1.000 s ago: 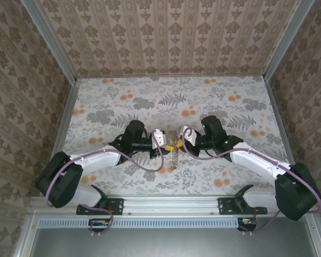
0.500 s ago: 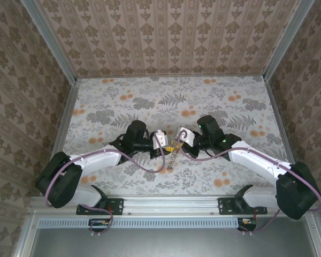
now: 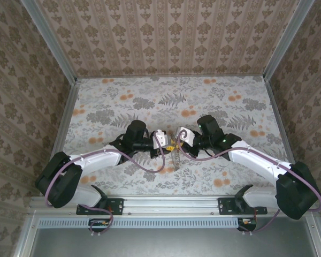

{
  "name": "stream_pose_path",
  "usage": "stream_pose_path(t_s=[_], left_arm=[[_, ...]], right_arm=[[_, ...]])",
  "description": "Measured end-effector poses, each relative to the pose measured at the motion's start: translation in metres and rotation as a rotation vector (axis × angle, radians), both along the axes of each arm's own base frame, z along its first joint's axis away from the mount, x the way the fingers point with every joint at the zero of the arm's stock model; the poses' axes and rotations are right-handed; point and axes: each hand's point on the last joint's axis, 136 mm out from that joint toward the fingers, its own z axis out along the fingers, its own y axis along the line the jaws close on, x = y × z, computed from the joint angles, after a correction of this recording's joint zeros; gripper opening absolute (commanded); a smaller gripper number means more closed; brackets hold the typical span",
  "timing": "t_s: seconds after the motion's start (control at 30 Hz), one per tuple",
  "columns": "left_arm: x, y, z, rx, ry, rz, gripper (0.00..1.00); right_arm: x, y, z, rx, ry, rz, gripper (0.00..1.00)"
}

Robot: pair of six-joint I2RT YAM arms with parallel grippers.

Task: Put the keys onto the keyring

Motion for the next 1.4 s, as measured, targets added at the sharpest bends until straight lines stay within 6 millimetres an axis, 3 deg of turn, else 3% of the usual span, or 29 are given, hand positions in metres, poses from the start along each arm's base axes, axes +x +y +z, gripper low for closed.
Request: stream_pose_path(t_s=[0.43, 0.73, 1.0, 1.23, 1.4], left_arm=[[0.0006, -0.0011, 0.0028, -0.011, -0.007, -0.002, 0.21], [0.0014, -0.0034, 0.008, -0.019, -0.015, -0.007, 0.0], [0.0001, -0.0036, 0.0069, -0.015, -0.01, -0.009, 0.0], [-0.0009, -0.004, 0.0079, -0.022, -0.005, -0.014, 0.0], [-0.0018, -0.0014, 0.008, -0.051, 0.021, -0.013, 0.0]], right_arm=[[0.0015, 0.0012, 0.0022, 0.009, -0.007, -0.001, 0.01], [0.0022, 0.003, 0.0049, 0.023, -0.015, 0.002, 0.03], [0.0009, 0.0021, 0.0041, 0.022, -0.015, 0.002, 0.04], [0.001, 0.0015, 0.0024, 0.031, -0.028, -0.003, 0.14], [0.0022, 0.0019, 0.001, 0.079, -0.031, -0.013, 0.14]])
